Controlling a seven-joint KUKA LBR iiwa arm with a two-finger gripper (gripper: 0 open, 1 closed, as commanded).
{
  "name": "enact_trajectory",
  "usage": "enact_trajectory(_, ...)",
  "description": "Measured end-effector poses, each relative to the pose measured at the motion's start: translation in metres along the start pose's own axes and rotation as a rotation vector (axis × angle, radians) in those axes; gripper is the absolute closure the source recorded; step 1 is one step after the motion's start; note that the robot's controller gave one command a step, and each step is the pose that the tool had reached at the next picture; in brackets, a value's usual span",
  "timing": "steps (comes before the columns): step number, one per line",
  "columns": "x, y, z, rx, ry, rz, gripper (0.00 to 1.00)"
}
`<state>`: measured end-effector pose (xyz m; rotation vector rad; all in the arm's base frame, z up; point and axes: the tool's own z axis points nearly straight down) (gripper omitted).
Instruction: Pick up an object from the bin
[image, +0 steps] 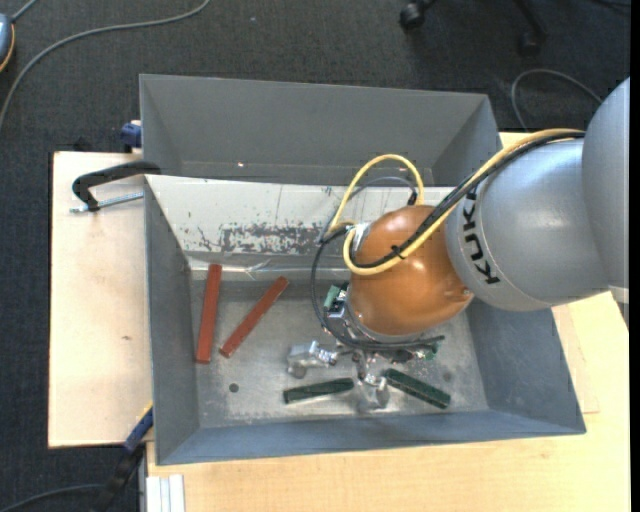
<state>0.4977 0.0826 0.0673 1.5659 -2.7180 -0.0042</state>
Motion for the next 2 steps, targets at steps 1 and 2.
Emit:
enact_trajectory(1,-0.003,-0.002,-0.004,0.008,-0.009,0.0,1.0)
enact_trajectory(2,-0.022,-0.008,-0.182,0.016,-0.013,-0.171,1.0)
